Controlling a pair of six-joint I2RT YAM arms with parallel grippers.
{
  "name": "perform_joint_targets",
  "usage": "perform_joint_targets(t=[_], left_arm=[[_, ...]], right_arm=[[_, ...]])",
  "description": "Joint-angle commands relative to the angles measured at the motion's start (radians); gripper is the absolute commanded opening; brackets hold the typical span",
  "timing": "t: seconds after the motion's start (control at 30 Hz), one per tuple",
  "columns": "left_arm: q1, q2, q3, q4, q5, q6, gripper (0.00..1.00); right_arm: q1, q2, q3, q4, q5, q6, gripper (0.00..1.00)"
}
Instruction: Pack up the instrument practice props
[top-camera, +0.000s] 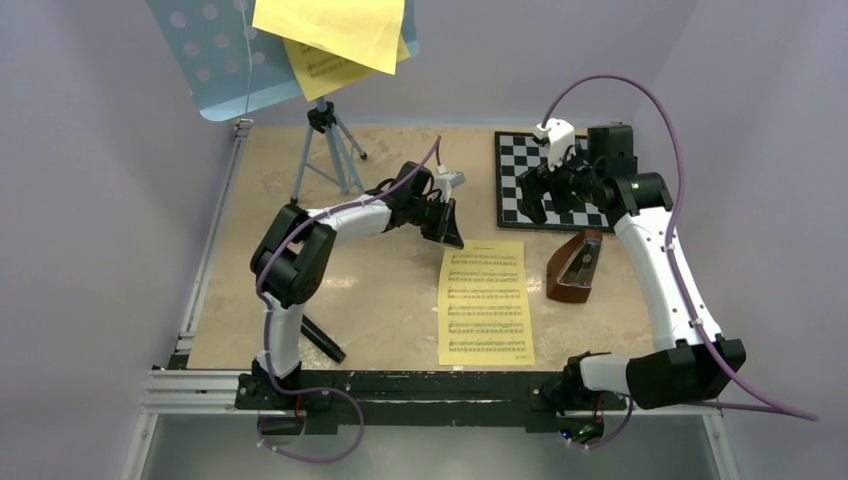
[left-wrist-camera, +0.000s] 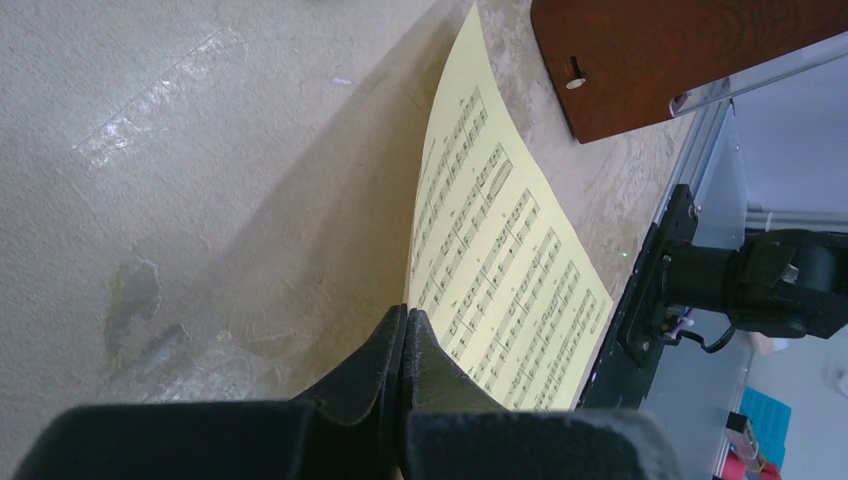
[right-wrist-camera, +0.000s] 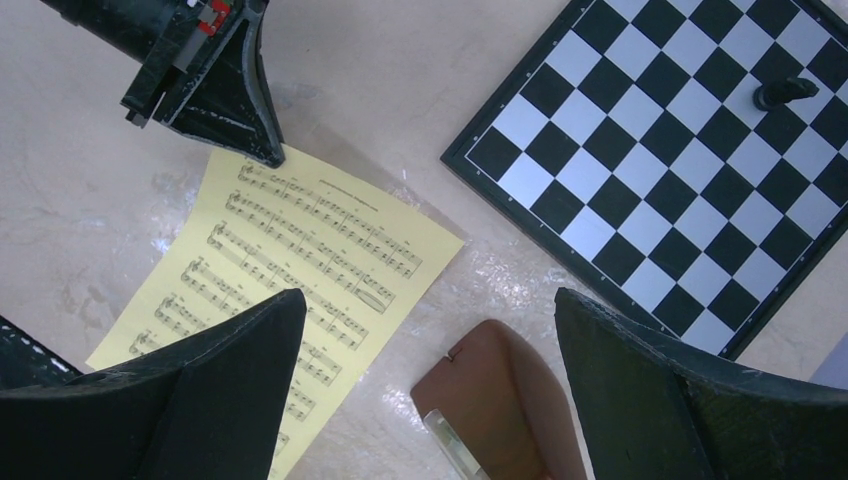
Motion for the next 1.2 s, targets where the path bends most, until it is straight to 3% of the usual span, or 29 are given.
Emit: perform_joint_targets(t=[0.0, 0.17, 0.37, 0.53, 0.67, 0.77, 0.97, 1.03, 1.17], left_arm=[[-0.007, 0.015, 0.055, 0.013, -0.03, -0.026, 0.0], [0.003, -0.029, 0.04, -0.017, -0.069, -0.013, 0.59], [0.012, -0.168, 0.02, -0.1, -0.155, 0.169, 0.99], [0.009, -0.382, -0.149, -0.135, -0.204, 0.463, 0.99], [0.01, -0.703, -0.337, -0.132, -0.192, 0.732, 0.99], [0.011, -0.992, -0.371, -0.175, -0.249, 0.841, 0.99], [0.078, -1.252, -0.187, -0.246, -0.421, 0.86, 1.0], [0.142, -1.237, -0.068, -0.305, -0.451, 0.819, 0.99], [0.373, -1.149, 0.153, -0.381, -0.422, 0.758, 0.93]], right_arm=[[-0.004, -0.029, 0.002, 0.003, -0.013, 0.013, 0.99], [-0.003, -0.021, 0.022, -0.007, -0.035, 0.013, 0.99], [-0.004, 0.009, 0.098, -0.004, -0.086, 0.02, 0.99], [0.002, 0.036, 0.209, 0.021, -0.152, -0.009, 0.98], [0.039, 0.064, 0.342, 0.071, -0.205, -0.08, 0.98], [0.088, 0.103, 0.456, 0.124, -0.227, -0.129, 0.99], [0.182, 0.22, 0.617, 0.283, -0.158, -0.124, 0.99], [0.182, 0.272, 0.668, 0.319, -0.151, -0.067, 0.99], [0.189, 0.331, 0.732, 0.406, -0.252, -0.069, 0.97]])
